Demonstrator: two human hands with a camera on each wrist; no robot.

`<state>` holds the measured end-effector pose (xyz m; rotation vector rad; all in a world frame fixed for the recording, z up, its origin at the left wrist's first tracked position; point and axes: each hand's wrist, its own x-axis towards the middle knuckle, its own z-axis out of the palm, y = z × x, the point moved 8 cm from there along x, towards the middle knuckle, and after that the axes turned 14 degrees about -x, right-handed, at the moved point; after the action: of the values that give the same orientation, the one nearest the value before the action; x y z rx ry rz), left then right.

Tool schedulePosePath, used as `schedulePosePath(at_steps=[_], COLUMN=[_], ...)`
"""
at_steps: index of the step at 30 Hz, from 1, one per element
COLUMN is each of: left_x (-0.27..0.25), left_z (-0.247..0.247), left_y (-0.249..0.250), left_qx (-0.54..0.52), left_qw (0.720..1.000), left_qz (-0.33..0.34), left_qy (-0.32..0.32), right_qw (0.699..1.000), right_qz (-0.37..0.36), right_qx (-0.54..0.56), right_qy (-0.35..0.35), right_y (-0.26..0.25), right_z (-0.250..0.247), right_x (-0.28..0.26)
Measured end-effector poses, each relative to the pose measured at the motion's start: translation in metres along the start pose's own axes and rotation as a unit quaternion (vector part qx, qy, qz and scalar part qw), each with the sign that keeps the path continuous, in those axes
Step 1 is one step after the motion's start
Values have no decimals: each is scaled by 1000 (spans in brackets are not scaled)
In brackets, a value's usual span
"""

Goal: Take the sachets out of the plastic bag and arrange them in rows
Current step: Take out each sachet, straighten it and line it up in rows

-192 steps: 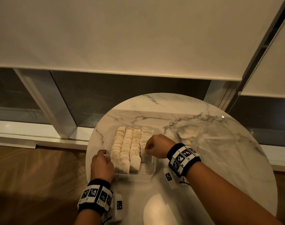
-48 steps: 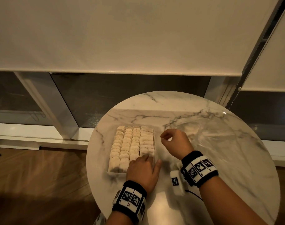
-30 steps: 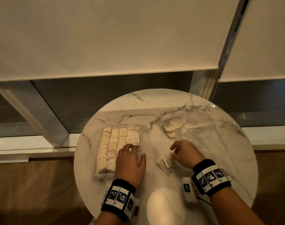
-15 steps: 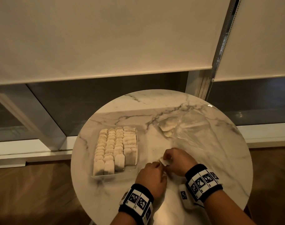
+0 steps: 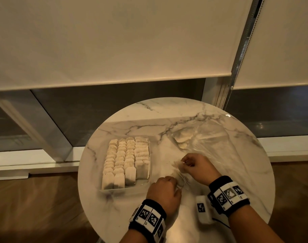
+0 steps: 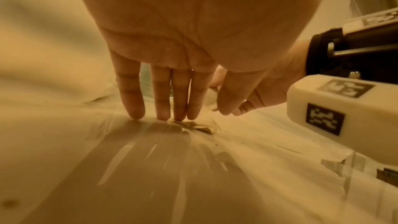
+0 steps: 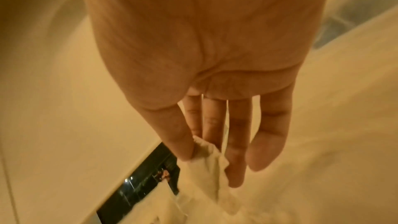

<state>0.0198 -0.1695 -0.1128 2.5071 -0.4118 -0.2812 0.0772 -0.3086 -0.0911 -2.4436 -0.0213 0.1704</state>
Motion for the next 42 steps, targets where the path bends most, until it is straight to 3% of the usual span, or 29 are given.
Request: schedulePosePath(at_steps=[7, 9, 13, 16, 18, 22, 26, 30, 37, 40, 42], left_x=[-3, -3, -4, -3, -5, -11, -11, -11, -16, -23, -28], left_z=[-32, -44, -54, -58, -67, -90, -103, -105, -108, -113, -117], left_y=[0, -5, -20, -23, -24, -24, -20, -20, -33, -39, -47], left_qx=[-230, -310, -480, -559, -582, -538, -510, -485, -436, -335, -197], left_qw=[967, 938, 848, 792, 772, 797, 820, 840, 861, 901, 938], left_qz=[-11, -32, -85, -98, -91, -50, -10, 4, -17, -10, -10], left_qy=[109, 149, 209, 223, 239, 272, 261, 244, 260, 277, 286], right_qw=[957, 936, 894, 884, 890, 919, 947, 951, 963, 974, 981], right_qz=[40, 37, 29, 14, 1, -31, -93, -123, -132, -120, -105], right_qx=[285, 348, 440, 457, 445, 382, 303, 285, 235, 191, 163], right_qy=[-30, -48, -81, -94, -99, -89, -42, 1, 2, 10, 27], right_y=[-15, -23, -35, -44, -50, -62, -77, -86, -96, -97, -100], right_z=[-5, -3, 5, 7, 7, 1, -11, -13, -5, 1, 3], right_x=[-5, -7, -9, -11, -13, -14, -16, -13, -5, 4, 10])
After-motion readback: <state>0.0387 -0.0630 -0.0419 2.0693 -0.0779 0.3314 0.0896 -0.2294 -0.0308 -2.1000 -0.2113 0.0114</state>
